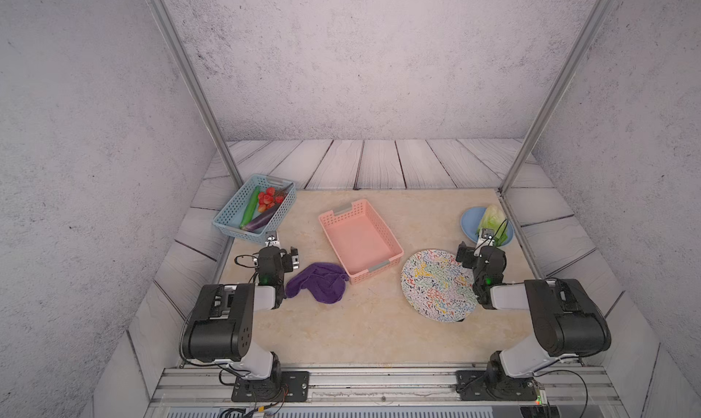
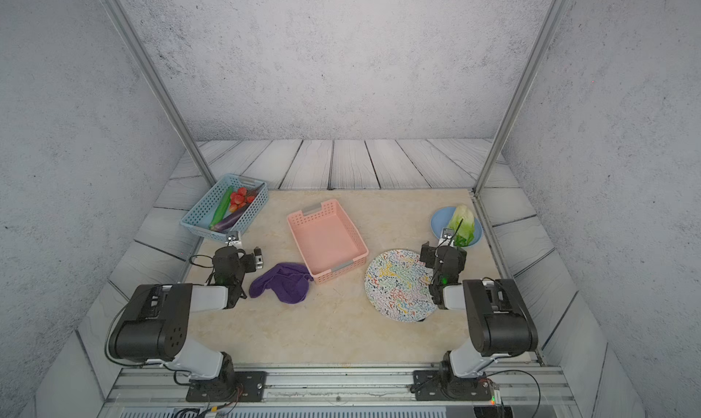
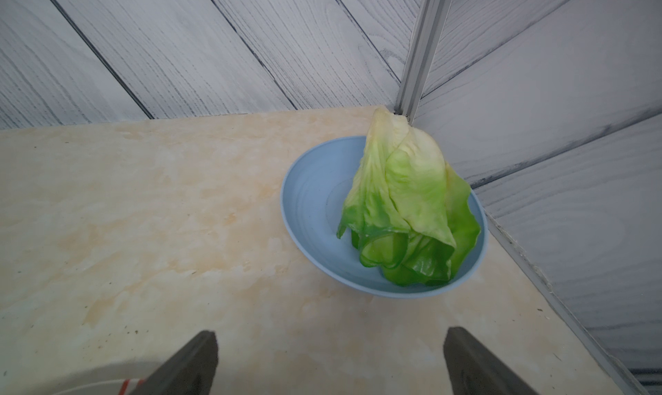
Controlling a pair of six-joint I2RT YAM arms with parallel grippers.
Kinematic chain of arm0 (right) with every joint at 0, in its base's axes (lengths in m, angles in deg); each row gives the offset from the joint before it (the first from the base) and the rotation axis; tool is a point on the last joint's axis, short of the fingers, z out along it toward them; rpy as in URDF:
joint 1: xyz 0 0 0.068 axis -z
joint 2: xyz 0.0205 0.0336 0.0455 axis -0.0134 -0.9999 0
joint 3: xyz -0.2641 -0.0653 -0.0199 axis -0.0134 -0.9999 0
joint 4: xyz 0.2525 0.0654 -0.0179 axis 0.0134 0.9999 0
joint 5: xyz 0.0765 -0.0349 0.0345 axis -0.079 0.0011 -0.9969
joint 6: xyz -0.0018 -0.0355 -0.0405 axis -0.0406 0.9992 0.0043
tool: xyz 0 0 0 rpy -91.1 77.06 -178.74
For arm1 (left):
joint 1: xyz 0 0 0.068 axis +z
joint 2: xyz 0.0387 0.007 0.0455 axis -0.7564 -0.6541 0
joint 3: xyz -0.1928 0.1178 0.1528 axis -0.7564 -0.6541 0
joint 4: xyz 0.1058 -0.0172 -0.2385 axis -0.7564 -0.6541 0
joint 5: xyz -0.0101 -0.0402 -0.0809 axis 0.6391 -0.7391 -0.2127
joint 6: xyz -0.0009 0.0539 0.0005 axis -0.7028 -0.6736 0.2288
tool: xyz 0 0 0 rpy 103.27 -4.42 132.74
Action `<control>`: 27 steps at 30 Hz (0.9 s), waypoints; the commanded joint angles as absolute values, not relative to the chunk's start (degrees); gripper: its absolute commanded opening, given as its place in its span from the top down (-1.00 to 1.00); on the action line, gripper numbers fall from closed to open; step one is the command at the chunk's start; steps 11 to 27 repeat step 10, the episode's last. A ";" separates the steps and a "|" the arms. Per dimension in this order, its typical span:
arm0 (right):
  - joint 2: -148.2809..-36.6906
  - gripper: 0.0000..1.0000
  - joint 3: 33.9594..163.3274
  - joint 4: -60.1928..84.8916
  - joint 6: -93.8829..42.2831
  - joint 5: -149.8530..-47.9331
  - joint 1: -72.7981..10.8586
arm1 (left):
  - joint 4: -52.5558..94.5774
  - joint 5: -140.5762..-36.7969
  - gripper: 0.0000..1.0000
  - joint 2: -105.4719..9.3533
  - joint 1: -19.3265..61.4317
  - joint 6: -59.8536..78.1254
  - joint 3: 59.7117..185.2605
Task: Wipe the wet plate dry
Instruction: Reset both arms
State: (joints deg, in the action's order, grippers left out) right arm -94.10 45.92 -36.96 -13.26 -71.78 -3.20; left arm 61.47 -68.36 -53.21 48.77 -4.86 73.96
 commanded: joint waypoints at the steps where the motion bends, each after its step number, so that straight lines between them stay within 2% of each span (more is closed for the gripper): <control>1: -94.23 -0.98 45.38 -37.69 -12.96 -71.86 -3.24 | 61.29 -68.78 -0.98 -52.08 49.15 -5.04 74.58; 27: -94.11 -0.98 45.46 -37.33 -11.93 -73.60 -3.25 | 60.59 -68.65 -0.98 -51.99 49.18 -5.02 74.84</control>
